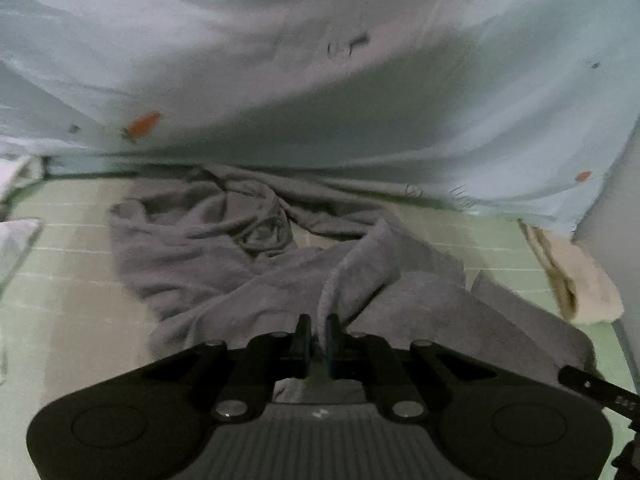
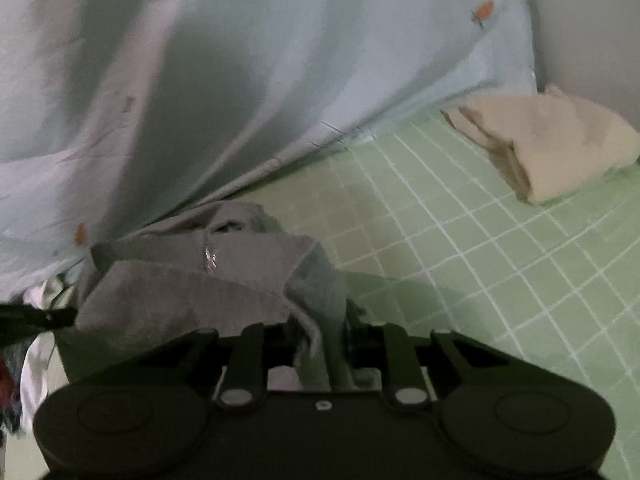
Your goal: Fold clothes
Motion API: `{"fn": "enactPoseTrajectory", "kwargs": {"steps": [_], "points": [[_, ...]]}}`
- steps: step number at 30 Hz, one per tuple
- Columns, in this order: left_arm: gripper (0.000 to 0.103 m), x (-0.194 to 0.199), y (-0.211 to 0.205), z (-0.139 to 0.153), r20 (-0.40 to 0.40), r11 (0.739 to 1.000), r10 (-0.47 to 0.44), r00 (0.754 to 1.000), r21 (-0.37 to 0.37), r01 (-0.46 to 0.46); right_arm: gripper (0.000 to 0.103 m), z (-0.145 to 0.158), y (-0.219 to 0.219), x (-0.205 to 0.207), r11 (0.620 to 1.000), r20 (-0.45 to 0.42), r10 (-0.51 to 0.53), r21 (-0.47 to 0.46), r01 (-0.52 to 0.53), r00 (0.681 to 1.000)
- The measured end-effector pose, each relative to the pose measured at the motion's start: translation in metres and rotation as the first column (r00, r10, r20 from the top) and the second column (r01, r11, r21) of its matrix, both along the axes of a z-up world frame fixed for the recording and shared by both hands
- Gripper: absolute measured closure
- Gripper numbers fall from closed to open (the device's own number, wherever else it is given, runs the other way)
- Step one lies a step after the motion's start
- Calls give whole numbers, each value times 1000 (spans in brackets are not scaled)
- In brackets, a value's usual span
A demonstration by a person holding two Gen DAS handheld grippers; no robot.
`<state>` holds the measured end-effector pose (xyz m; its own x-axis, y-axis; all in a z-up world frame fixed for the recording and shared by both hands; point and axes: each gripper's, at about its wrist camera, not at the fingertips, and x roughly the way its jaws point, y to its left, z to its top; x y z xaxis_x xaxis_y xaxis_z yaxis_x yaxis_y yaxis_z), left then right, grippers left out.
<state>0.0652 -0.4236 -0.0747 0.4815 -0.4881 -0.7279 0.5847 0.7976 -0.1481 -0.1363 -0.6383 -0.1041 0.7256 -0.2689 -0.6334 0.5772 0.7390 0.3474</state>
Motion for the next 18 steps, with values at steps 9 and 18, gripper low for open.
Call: {"fn": "enactPoseTrajectory", "kwargs": {"steps": [9,18], "points": [[98,-111,106,6,-3,995,84,996,53,-84,93,-4,52,-87,998,17,57,11,-57,998],[99,-156,162,-34,-114,971,129,985,216,-103,95,-33,76,-146,998,-102,3,67,4,995]]}}
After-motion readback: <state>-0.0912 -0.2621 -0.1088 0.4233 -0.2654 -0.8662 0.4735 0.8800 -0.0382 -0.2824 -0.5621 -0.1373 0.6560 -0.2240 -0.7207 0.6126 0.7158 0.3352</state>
